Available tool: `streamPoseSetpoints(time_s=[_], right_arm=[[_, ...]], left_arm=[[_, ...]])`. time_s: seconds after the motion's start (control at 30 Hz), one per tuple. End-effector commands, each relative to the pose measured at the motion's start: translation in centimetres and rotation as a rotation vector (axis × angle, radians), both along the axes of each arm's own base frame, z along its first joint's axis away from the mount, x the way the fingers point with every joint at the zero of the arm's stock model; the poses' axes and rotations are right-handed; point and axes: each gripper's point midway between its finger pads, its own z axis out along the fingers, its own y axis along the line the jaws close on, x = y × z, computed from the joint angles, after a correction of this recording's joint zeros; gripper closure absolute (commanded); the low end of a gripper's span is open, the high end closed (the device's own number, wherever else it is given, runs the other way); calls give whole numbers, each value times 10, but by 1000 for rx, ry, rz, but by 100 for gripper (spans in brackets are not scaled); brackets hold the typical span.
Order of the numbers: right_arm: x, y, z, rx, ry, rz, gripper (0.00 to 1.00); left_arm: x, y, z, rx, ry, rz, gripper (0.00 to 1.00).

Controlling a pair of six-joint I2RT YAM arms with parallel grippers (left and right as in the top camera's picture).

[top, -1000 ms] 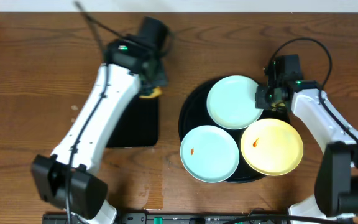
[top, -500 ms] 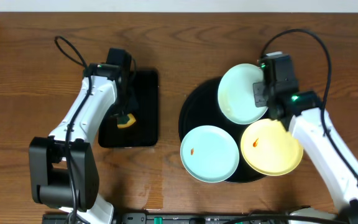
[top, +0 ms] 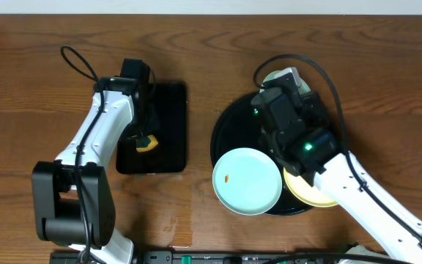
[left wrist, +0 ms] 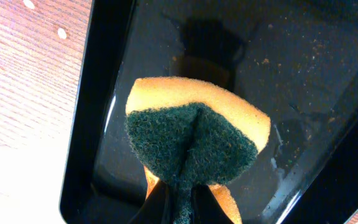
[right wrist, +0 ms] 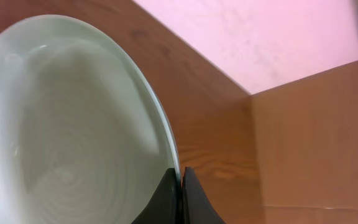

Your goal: Clean dirty plates on tray and stack at the side

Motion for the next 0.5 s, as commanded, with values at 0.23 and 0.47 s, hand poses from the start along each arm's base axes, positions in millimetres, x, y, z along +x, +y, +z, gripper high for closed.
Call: streamPoseSetpoints(time_s=[0.23, 0.47], right_arm=[[-6, -7, 21, -122, -62, -43, 99], [-6, -7, 21, -122, -62, -43, 99]], left_arm=[[-2, 1, 0, 2, 4, -3, 91], [-2, 1, 0, 2, 4, -4, 91]])
